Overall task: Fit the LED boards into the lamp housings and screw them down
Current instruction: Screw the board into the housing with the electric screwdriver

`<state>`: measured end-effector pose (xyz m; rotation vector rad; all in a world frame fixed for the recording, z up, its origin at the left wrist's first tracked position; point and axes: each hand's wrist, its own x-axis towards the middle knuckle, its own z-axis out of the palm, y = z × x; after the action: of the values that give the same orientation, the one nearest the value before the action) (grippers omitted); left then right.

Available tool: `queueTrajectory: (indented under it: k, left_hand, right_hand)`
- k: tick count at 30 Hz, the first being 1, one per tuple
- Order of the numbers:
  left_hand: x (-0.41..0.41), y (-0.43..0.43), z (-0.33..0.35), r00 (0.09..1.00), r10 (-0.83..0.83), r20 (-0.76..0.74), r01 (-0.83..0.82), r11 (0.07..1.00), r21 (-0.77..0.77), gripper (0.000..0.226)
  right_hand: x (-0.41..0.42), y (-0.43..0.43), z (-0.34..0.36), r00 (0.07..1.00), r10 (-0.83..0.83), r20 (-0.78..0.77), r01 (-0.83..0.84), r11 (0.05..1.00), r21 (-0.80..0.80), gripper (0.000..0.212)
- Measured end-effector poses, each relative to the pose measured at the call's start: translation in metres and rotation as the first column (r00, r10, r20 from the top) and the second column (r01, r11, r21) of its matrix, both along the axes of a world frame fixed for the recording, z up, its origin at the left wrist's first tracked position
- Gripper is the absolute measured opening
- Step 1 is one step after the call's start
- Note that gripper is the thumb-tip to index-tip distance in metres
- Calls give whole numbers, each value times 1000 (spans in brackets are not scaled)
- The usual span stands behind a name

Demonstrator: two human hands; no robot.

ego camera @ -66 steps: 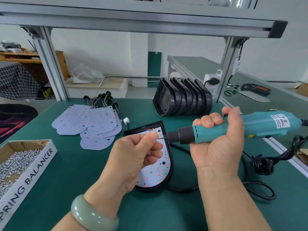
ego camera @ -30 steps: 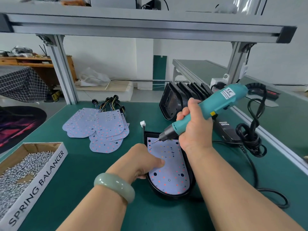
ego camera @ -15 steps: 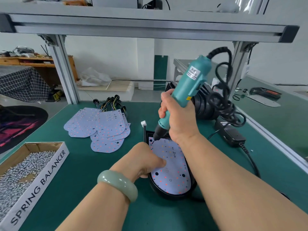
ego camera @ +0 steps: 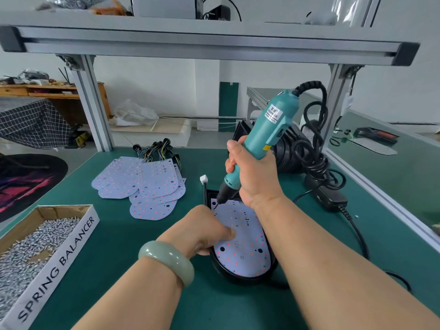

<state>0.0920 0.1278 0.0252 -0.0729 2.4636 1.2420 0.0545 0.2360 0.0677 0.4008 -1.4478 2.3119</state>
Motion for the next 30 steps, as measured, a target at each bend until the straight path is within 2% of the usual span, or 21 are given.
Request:
queueTrajectory:
  k: [4, 8, 10, 12, 15, 17, 18, 19, 20, 21, 22, 23, 24, 27, 29, 30]
  left_hand:
    - [1, 0, 2, 1000, 8, 18, -9, 1000, 16, 27]
    - [2, -2, 3, 999, 14, 32, -15, 999, 39, 19]
    - [4, -3, 2, 999, 15, 31, -17, 998, 63, 21]
    - [4, -5, 3, 1000, 14, 28, -16, 998, 61, 16]
    - [7, -12, 5, 1000, 24, 10, -24, 999, 48, 14]
    - [9, -16, 5, 1000, 24, 11, -25, 998, 61, 14]
    - [10, -17, 5, 1000, 27, 15, -28, 997, 66, 13]
    - [11, -18, 5, 999, 33, 18, -34, 997, 73, 12]
    - [11, -19, 5, 999, 37, 20, -38, 996, 84, 11]
    - [13, -20, 4, 999, 39, 21, -41, 995, 95, 10]
    - [13, -21, 3, 999, 41, 22, -43, 994, 104, 11]
    - [14, -22, 2, 999, 43, 21, -45, 993, 111, 12]
    - [14, -23, 1, 999, 44, 19, -46, 992, 119, 15]
    - [16, -23, -1, 998, 63, -10, -61, 992, 114, 23]
    - [17, -23, 0, 995, 81, -63, -78, 996, 51, 28]
    - [17, -23, 0, 990, 101, -102, -101, 995, 5, 33]
  right_hand:
    - [2, 7, 8, 999, -36, 27, 36, 999, -3, 23]
    - [8, 24, 36, 979, -120, 164, 141, 982, -124, 20]
    - [10, 43, 46, 942, -194, 272, 230, 968, -105, 24]
    - [12, 66, 50, 876, -298, 380, 287, 954, 85, 23]
    - [14, 97, 39, 745, -427, 513, 184, 870, 457, 15]
    - [16, 111, 28, 668, -515, 538, 54, 754, 655, 16]
    - [19, 115, 23, 632, -579, 515, -26, 649, 761, 14]
    - [21, 119, 19, 607, -647, 461, -121, 498, 859, 13]
    - [23, 122, 14, 602, -705, 375, -220, 305, 927, 16]
    - [24, 124, 8, 613, -741, 273, -303, 99, 948, 22]
    - [26, 125, 2, 632, -754, 180, -349, -69, 934, 28]
    - [27, 125, -5, 647, -753, 121, -371, -172, 912, 33]
    - [27, 126, -12, 648, -754, 103, -389, -212, 897, 37]
    - [33, 121, -22, 629, -775, 64, -382, -236, 894, 41]
    - [39, 114, -25, 664, -737, -123, -213, -344, 914, 45]
    - [44, 107, -27, 701, -692, -174, -84, -322, 943, 46]
